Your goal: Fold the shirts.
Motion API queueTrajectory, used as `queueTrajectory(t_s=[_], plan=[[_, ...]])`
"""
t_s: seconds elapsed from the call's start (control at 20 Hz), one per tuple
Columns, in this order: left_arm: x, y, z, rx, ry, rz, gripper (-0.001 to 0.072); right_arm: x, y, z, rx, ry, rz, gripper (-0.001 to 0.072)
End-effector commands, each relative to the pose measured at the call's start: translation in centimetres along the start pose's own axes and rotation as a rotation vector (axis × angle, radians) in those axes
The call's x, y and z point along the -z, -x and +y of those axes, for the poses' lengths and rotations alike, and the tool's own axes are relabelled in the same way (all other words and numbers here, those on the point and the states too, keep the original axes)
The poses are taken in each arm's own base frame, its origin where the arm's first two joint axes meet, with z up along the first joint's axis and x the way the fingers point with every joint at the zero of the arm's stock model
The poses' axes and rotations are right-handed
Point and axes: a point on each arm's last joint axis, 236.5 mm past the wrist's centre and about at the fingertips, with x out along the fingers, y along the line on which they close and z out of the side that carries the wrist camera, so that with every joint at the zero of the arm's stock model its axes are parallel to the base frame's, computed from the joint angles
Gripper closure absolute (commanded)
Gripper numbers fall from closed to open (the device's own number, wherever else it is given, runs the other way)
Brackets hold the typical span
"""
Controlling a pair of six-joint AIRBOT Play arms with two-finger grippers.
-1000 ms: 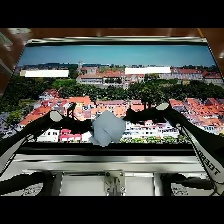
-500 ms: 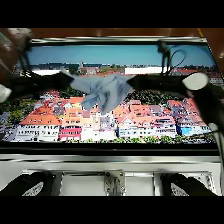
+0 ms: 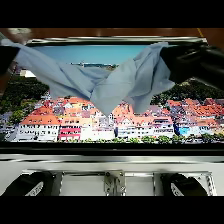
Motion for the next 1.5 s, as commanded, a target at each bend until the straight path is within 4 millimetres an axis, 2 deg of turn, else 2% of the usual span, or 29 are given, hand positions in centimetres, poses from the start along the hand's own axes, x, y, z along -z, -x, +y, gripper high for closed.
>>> queueTrajectory(t_s=[0.0,0.05,0.1,0.2,0.25,0.3,0.35,0.4,0.5,0.55,0.65,0.8,1.0,1.15,1.25,1.35,1.45], plan=[[0.5,3.4,0.1,-0.034,-0.017,0.016,0.0667,0.7,4.0,1.0,0.039,0.021,0.032,0.0643],[2.1,3.6,0.7,-0.058,-0.027,0.081,0.0667,1.9,4.7,0.9,0.053,0.034,0.080,0.0643],[4.6,3.9,1.9,-0.103,-0.040,0.184,0.0667,3.5,5.3,0.2,0.088,0.036,0.147,0.0643],[9.7,4.4,4.2,-0.188,-0.050,0.384,0.0666,8.3,6.8,-2.2,0.192,0.036,0.358,0.0643],[11.8,4.6,4.7,-0.203,-0.046,0.451,0.0667,10.2,7.8,-3.3,0.239,0.031,0.450,0.0643],[12.6,4.7,4.8,-0.202,-0.044,0.466,0.0666,11.5,8.7,-4.1,0.278,0.025,0.514,0.0642],[12.4,4.8,4.7,-0.200,-0.045,0.439,0.0667,11.9,9.2,-4.2,0.290,0.025,0.534,0.0643],[11.2,5.1,4.5,-0.200,-0.044,0.377,0.0667,11.7,9.4,-4.0,0.289,0.028,0.520,0.0643],[8.5,6.4,4.5,-0.220,-0.010,0.247,0.0667,10.6,10.1,-3.8,0.300,0.044,0.461,0.0643],[8.2,7.4,4.6,-0.235,0.007,0.226,0.0667,10.0,10.8,-4.1,0.328,0.052,0.431,0.0643],[9.2,9.5,4.7,-0.260,0.044,0.248,0.0667,9.3,12.5,-4.5,0.387,0.030,0.379,0.0643],[10.5,12.2,4.3,-0.262,0.060,0.266,0.0667,8.5,14.6,-3.4,0.397,-0.005,0.307,0.0643],[11.0,14.2,3.1,-0.227,0.106,0.241,0.0667,8.6,16.1,-2.7,0.403,-0.036,0.280,0.0643],[12.3,13.9,3.3,-0.235,0.135,0.265,0.0667,10.3,15.6,-3.1,0.407,-0.055,0.368,0.0643],[14.4,12.7,3.8,-0.247,0.151,0.326,0.0666,12.5,14.6,-3.7,0.412,-0.114,0.488,0.0643],[17.8,11.1,4.7,-0.275,0.197,0.421,0.0667,16.0,13.5,-4.3,0.423,-0.196,0.656,0.0643],[22.4,9.3,5.8,-0.313,0.242,0.541,0.0666,20.0,11.7,-5.7,0.442,-0.248,0.814,0.0642]])
